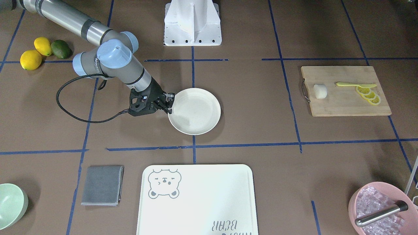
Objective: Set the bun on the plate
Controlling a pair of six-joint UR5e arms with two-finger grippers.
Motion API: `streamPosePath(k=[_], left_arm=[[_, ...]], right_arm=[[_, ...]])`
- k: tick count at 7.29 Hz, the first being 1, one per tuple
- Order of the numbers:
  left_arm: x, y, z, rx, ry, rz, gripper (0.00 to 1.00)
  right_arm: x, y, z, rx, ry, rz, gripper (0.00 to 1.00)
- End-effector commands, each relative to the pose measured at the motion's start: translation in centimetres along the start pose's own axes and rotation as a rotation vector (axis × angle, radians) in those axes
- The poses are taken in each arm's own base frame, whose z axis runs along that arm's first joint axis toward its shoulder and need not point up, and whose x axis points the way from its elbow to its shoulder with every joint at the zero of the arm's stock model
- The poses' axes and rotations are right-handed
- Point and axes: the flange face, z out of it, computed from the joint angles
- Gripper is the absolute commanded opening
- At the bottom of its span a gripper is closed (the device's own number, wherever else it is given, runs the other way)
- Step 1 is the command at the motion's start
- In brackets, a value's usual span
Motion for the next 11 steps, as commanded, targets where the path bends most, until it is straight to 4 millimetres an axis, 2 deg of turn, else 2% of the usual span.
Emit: streamPosePath(k=[1,2,3,4,5,7,9,10,11], left_arm=[[0.0,0.0,0.0,-0.001,0.000,-0.001,1.00],[0.0,0.0,0.0,0.000,0.000,0.000,1.00],[0.0,0.0,0.0,0.000,0.000,0.000,1.00],[0.0,0.0,0.0,-0.001,0.000,0.001,1.00],[0.0,0.1,0.1,-0.002,0.000,0.001,1.00],[-0.1,0.3,0.2,-0.005,-0.001,0.003,1.00],[0.4,0.1,0.8,-0.018,0.002,0.016,1.00],[0.7,0.0,1.1,-0.024,0.003,0.021,1.00],[0.7,0.0,1.0,-0.024,0.003,0.021,1.00]], right_arm=[[-1.0,1.1,0.6,-0.008,-0.001,-0.003,0.50],[-1.1,1.2,0.7,-0.001,-0.001,-0.002,0.97],[-1.5,1.2,0.7,0.013,-0.003,0.000,1.00],[-1.8,0.3,-0.9,0.021,0.036,0.024,1.00],[-1.1,-2.5,-3.7,0.038,0.136,0.053,1.00],[2.4,-8.3,-8.5,-0.013,0.238,-0.004,1.00],[7.4,-13.7,-12.9,-0.045,0.338,-0.062,1.00],[11.5,-17.1,-16.6,-0.062,0.373,-0.141,1.00],[16.8,-19.6,-21.0,-0.108,0.377,-0.214,1.00]])
